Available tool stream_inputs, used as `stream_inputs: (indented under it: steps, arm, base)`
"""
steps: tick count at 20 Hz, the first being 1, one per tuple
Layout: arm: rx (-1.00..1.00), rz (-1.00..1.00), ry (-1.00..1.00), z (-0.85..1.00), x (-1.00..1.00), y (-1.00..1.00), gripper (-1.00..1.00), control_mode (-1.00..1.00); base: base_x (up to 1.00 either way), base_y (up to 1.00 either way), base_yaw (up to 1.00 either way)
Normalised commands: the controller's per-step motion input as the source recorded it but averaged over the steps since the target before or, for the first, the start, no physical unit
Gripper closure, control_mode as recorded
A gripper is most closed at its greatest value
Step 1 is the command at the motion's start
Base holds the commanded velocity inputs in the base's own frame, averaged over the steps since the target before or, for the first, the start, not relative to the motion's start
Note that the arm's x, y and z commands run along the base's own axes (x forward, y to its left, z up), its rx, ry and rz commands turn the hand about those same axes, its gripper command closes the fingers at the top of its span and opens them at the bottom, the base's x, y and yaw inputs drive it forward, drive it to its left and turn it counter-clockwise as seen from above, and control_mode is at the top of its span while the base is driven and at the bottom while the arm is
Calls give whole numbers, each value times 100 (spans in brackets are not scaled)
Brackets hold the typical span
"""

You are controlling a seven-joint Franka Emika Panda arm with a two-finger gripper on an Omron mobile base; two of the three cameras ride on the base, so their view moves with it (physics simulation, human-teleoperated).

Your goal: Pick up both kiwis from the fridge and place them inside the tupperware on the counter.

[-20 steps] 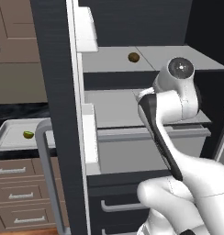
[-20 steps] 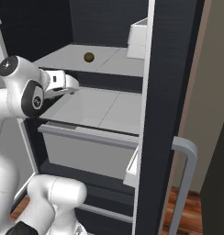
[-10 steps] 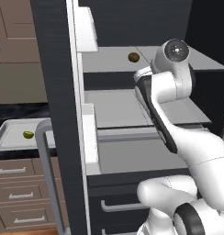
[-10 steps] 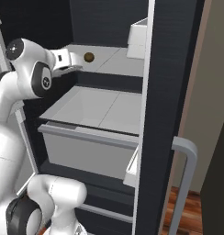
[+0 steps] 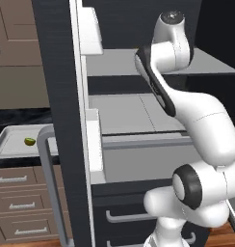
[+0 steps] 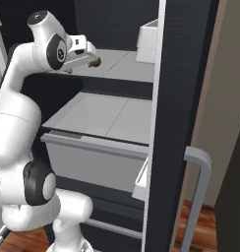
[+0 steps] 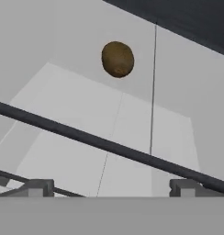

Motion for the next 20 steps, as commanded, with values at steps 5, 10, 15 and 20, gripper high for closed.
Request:
stream_inputs:
  steps: [5,10,15,20]
  arm:
    - [0,0,6,-13,50,-1,-100,-100]
    - [1,0,0,-22,36,0,-100,-100]
    - [6,0,0,-25,34,0,-100,-100]
    - [12,0,-1,-12,38,0,-100,-100]
  base:
    - [0,0,0]
    - [0,0,0]
    - [0,0,0]
    - [0,0,0]
